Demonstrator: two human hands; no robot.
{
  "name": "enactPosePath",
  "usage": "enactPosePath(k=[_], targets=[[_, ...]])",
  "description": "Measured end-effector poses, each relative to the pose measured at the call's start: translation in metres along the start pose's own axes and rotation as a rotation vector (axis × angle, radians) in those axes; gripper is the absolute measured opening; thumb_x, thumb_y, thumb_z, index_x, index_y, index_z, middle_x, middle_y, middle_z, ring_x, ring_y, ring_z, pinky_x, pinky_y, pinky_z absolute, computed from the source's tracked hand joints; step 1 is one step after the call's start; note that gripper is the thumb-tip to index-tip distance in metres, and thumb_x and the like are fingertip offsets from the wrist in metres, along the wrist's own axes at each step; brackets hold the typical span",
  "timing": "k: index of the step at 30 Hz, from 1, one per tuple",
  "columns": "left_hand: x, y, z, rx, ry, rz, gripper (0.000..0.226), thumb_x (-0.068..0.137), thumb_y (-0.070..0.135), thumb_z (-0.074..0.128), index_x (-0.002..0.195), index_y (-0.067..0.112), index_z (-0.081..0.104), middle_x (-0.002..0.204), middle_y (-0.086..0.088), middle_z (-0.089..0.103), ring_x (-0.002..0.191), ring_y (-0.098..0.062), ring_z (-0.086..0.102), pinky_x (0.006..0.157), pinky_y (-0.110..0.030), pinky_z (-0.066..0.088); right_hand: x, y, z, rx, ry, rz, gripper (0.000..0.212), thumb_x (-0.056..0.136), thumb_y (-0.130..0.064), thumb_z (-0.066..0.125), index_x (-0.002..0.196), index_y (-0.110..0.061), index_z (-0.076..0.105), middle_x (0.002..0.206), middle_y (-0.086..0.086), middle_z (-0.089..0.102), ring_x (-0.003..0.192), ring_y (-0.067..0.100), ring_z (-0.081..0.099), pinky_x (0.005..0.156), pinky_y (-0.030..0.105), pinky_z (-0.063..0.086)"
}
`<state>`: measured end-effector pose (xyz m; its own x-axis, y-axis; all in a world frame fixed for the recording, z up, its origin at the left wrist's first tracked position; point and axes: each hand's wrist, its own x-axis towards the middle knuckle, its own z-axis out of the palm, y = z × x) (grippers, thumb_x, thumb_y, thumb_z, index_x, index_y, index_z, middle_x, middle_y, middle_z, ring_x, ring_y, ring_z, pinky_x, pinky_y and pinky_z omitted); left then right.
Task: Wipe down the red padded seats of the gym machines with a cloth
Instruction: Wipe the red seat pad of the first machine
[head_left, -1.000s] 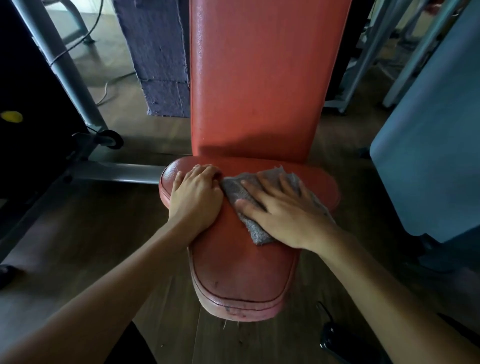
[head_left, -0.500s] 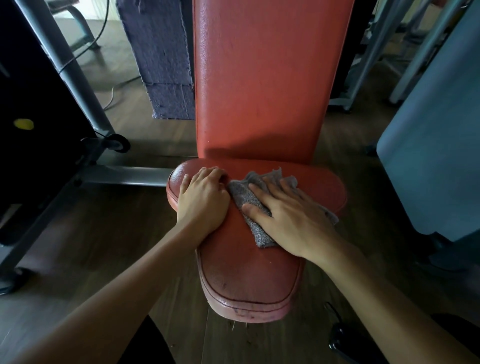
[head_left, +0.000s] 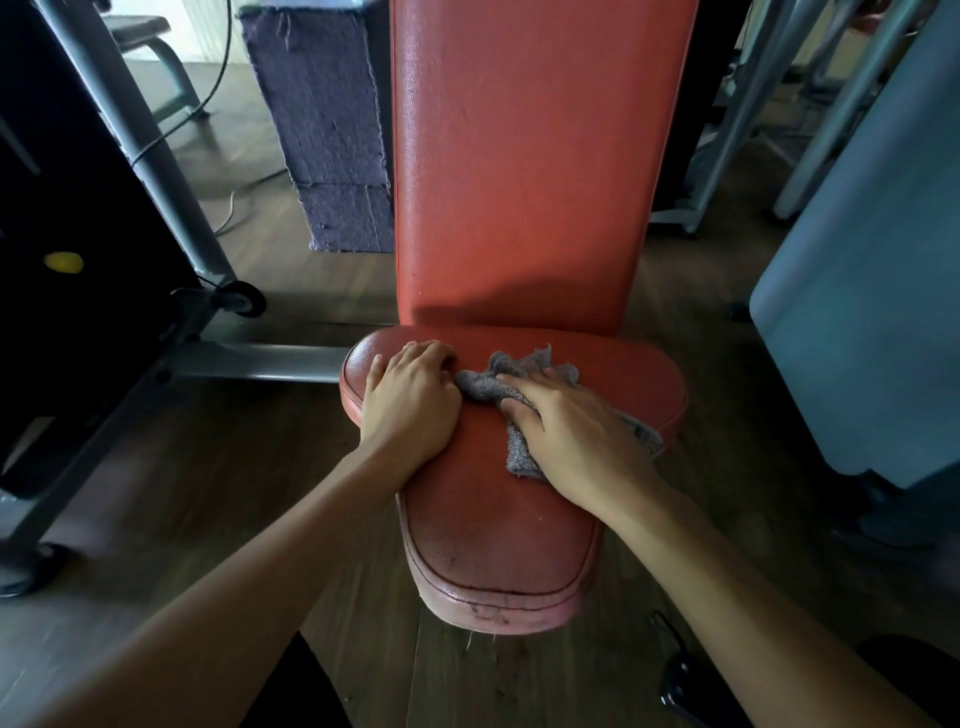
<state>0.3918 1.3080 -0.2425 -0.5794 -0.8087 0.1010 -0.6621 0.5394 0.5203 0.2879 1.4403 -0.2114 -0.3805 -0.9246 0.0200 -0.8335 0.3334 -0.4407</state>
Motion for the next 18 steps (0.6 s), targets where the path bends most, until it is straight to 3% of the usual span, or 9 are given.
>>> enactPosePath(k=[7,11,12,15,18], targets=[[-0.003,0.011,-0.012,-0.054,-0.080,-0.026,0.041,0.088,0.014,0.045,0.124,0.019,0.064,0.134,-0.001,0.061,0.128,-0.023,0.049,0.115,-0.045,0.026,0.002,0.001,-0.007,0.134,0.035,0.039,0.041,0.104,-0.030,0.046,0.144,-0.020,0.051,0.149,0.000,0.050,0.134,0.020,0.048,0.107,0.030,0.035],[-0.015,0.031,-0.033,-0.140,-0.090,-0.098,0.051,0.079,0.022,0.036,0.119,0.022,0.068,0.128,0.002,0.064,0.123,-0.024,0.054,0.106,-0.046,0.041,-0.007,-0.002,-0.019,0.248,0.023,0.097,0.039,0.104,-0.029,0.048,0.142,-0.022,0.053,0.135,0.000,0.061,0.108,0.018,0.062,0.090,0.028,0.045],[-0.020,0.037,-0.040,-0.153,-0.091,-0.110,0.055,0.077,0.025,0.033,0.119,0.022,0.068,0.127,0.001,0.064,0.121,-0.024,0.055,0.103,-0.045,0.044,-0.012,-0.004,-0.023,0.270,0.020,0.115,0.039,0.104,-0.029,0.048,0.141,-0.023,0.053,0.130,0.001,0.064,0.100,0.018,0.062,0.085,0.026,0.044],[-0.041,0.049,-0.063,-0.138,-0.140,-0.144,0.046,0.087,0.017,0.040,0.123,0.023,0.067,0.128,0.002,0.063,0.118,-0.022,0.057,0.093,-0.035,0.047,-0.036,-0.017,-0.039,0.329,0.035,0.194,0.039,0.103,-0.029,0.048,0.141,-0.023,0.053,0.129,0.001,0.065,0.113,0.018,0.062,0.090,0.023,0.043],[-0.070,0.059,-0.094,-0.120,-0.217,-0.178,0.045,0.089,0.011,0.047,0.125,0.030,0.066,0.131,0.007,0.063,0.114,-0.021,0.062,0.089,-0.032,0.048,-0.071,-0.037,-0.065,0.375,0.033,0.289,0.038,0.103,-0.029,0.048,0.140,-0.023,0.055,0.126,0.002,0.068,0.108,0.011,0.062,0.081,0.007,0.036]])
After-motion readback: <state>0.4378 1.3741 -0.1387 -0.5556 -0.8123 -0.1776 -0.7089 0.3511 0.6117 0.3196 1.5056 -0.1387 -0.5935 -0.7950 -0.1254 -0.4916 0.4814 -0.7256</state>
